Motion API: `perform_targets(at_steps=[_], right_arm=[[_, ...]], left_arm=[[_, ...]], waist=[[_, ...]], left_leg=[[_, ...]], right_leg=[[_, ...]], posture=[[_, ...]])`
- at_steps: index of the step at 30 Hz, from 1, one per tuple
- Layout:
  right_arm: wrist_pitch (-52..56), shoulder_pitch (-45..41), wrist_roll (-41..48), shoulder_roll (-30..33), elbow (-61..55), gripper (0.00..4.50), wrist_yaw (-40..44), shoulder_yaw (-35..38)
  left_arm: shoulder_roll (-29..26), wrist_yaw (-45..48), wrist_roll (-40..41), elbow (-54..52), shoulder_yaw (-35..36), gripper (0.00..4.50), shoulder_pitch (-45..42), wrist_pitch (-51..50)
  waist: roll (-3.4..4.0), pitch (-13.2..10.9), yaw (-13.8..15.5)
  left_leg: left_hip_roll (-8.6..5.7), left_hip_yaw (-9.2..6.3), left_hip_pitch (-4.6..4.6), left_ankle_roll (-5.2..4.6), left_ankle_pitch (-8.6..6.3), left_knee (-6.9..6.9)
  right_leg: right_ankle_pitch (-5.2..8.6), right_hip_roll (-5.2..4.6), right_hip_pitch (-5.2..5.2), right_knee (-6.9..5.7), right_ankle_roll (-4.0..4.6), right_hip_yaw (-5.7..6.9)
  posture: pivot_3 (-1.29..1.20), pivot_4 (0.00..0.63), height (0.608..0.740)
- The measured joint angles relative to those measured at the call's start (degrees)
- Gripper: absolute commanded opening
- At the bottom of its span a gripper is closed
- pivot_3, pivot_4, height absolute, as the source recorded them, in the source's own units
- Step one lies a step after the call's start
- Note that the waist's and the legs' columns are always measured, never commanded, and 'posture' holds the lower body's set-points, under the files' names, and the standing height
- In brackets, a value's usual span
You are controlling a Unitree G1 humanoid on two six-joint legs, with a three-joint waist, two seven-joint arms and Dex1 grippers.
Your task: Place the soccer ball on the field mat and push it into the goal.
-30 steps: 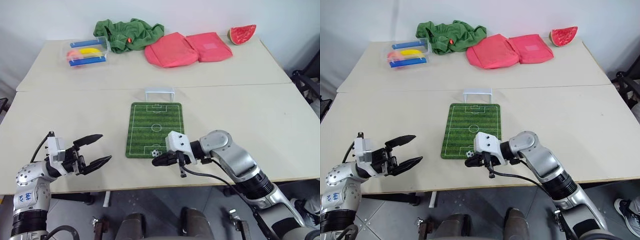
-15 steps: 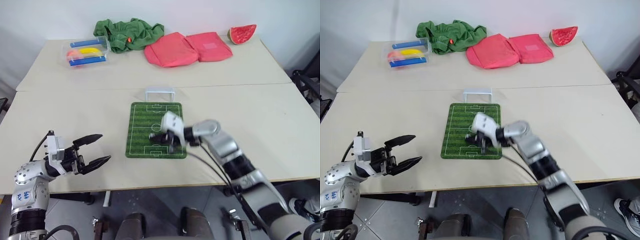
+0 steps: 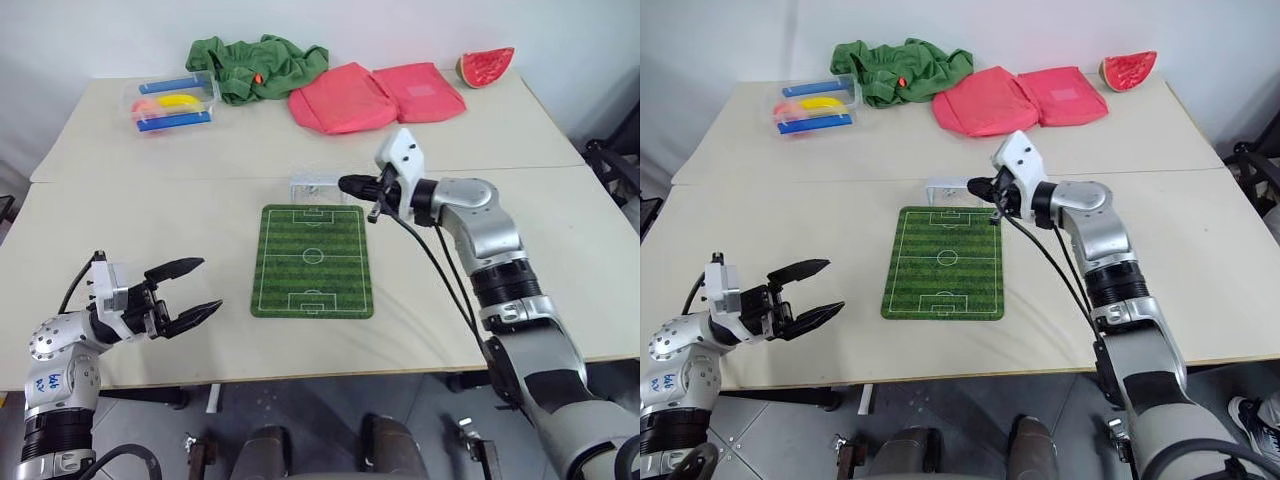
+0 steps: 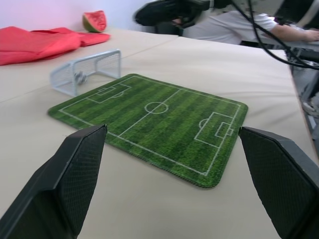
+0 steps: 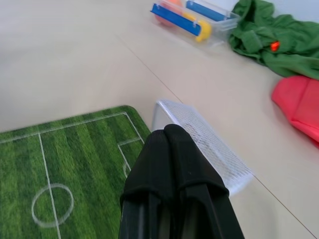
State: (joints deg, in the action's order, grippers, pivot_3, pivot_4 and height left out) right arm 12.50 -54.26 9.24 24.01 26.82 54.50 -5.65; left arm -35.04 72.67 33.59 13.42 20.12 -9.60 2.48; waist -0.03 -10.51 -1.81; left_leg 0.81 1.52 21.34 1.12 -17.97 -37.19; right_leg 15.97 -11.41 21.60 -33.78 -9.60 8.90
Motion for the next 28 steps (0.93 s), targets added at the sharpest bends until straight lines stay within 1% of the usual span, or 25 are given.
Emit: perform_targets(at_steps=[3, 5, 6, 8, 10, 14, 15, 17, 18, 24, 28], right_arm=[[-0.04, 2.66, 0.29, 3.88, -0.8, 0.01, 2.23, 0.64], [-0.47, 4.27, 0.39, 7.03, -0.81, 0.39, 4.75, 0.92], [-1.14, 5.77, 1.04, 9.69, -0.74, 0.63, 8.17, 1.12], [-3.02, 8.49, 2.4, 13.5, 1.32, 1.23, 13.41, 2.68], [-5.83, 10.41, 3.36, 15.49, 5.23, 1.95, 16.75, 4.68], [-13.43, 12.3, 4.21, 17.93, 13.05, 3.31, 22.66, 7.06], [-14.58, 12.67, 4.29, 18.32, 14.73, 3.58, 23.37, 7.94], [-17.33, 12.67, 4.71, 18.64, 19.24, 4.32, 24.45, 9.71], [-18.22, 12.56, 4.79, 18.62, 20.83, 4.48, 24.7, 10.4], [-22.37, 11.94, 4.7, 18.7, 28.45, 4.48, 24.49, 12.68], [-23.73, 11.46, 3.9, 19.38, 29.97, 4.48, 24.44, 12.87]], left_arm=[[0.0, -1.98, 0.01, 1.58, 1.25, 4.5, -1.02, -0.25], [-0.07, -3.72, 0.04, 3.15, 2.22, 4.5, -2.88, -0.63], [-0.13, -5.29, 0.13, 4.37, 3.09, 4.5, -4.23, -1.05], [-1.02, -7.23, 0.53, 6.74, 4.98, 4.5, -5.63, -1.6], [-2.02, -8.37, 0.85, 8.6, 7.09, 4.5, -6.1, -1.87], [-3.55, -10.3, -0.57, 12.51, 7.65, 4.5, -7.19, -0.39], [-3.99, -10.3, -0.75, 13.34, 8.04, 4.5, -7.16, -0.1], [-4.95, -9.58, -0.76, 15.36, 8.87, 4.5, -7.13, 0.81], [-5.29, -9.14, -0.76, 15.99, 8.89, 4.5, -7.13, 0.92], [-6.03, -4.6, -0.16, 19.15, 9.05, 4.5, -7.0, 0.48], [-6.41, -3.25, -0.14, 21.16, 9.12, 4.5, -7.8, -0.09]], waist=[[-0.01, -0.01, 0.17], [-0.01, -0.01, 0.26], [-0.03, -0.01, 0.4], [-0.04, -0.02, 0.23], [-0.04, -0.03, 0.01], [-0.05, -0.03, -0.67], [-0.06, -0.03, -0.72], [-0.06, -0.03, -0.79], [-0.06, -0.03, -0.79], [-0.06, -0.04, -0.67], [-0.06, -0.03, -0.66]], left_leg=[[-0.01, 0.02, 0.02, -0.02, -0.01, -0.02], [-0.02, 0.02, 0.02, -0.02, -0.01, -0.03], [-0.02, 0.02, 0.03, -0.02, -0.01, -0.03], [-0.03, 0.06, 0.02, -0.06, -0.04, -0.02], [-0.02, 0.11, 0.01, -0.07, -0.04, 0.01], [0.01, 0.22, -0.09, -0.07, -0.04, 0.01], [0.01, 0.23, -0.08, -0.07, -0.04, 0.0], [0.01, 0.25, -0.09, -0.07, -0.04, -0.02], [0.01, 0.25, -0.09, -0.07, -0.04, -0.03], [0.01, 0.25, -0.1, -0.07, -0.04, -0.06], [0.01, 0.25, -0.1, -0.07, -0.04, -0.08]], right_leg=[[0.0, -0.01, 0.0, 0.02, 0.0, 0.0], [0.0, -0.02, -0.01, 0.01, 0.0, 0.0], [0.0, -0.02, -0.02, 0.03, 0.0, 0.01], [0.0, -0.02, -0.02, 0.07, 0.0, 0.0], [0.0, -0.02, -0.02, 0.11, 0.0, -0.01], [0.0, -0.02, -0.02, 0.07, 0.0, -0.08], [0.0, -0.02, -0.02, 0.08, 0.0, -0.08], [0.0, -0.02, -0.02, 0.07, 0.0, -0.11], [0.0, -0.03, -0.03, 0.06, 0.0, -0.11], [0.0, -0.02, -0.03, 0.03, 0.0, -0.14], [0.0, -0.02, -0.03, 0.02, 0.0, -0.14]], posture=[[0.0, 0.15, 0.74], [0.0, 0.15, 0.74], [0.0, 0.15, 0.74], [0.0, 0.15, 0.74], [0.0, 0.15, 0.74], [0.0, 0.15, 0.74], [0.0, 0.15, 0.74], [0.0, 0.15, 0.74], [0.0, 0.15, 0.74], [0.0, 0.15, 0.74], [0.0, 0.15, 0.74]])
